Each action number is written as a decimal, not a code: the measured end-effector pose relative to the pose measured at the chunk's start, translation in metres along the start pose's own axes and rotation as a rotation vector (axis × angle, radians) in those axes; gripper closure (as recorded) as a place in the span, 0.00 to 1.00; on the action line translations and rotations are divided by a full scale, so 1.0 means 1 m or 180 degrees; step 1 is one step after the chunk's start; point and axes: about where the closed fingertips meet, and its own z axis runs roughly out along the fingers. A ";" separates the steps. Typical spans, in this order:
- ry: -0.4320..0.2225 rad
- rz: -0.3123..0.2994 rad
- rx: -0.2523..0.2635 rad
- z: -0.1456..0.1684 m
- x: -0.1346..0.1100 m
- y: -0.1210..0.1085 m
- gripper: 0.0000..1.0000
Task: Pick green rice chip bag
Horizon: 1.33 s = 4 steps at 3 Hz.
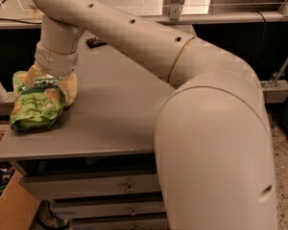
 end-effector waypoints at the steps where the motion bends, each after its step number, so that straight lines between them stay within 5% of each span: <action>1: -0.0001 0.0001 -0.0006 -0.001 0.000 0.000 0.64; 2: 0.0090 0.0040 0.0027 -0.020 0.005 0.003 0.88; 3: 0.0157 0.0154 0.0198 -0.062 0.002 -0.006 1.00; 4: 0.0112 0.0376 0.0581 -0.114 -0.004 -0.018 1.00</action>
Offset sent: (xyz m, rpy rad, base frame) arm 0.0153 -0.0296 0.0401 0.0013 -0.0558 -0.0567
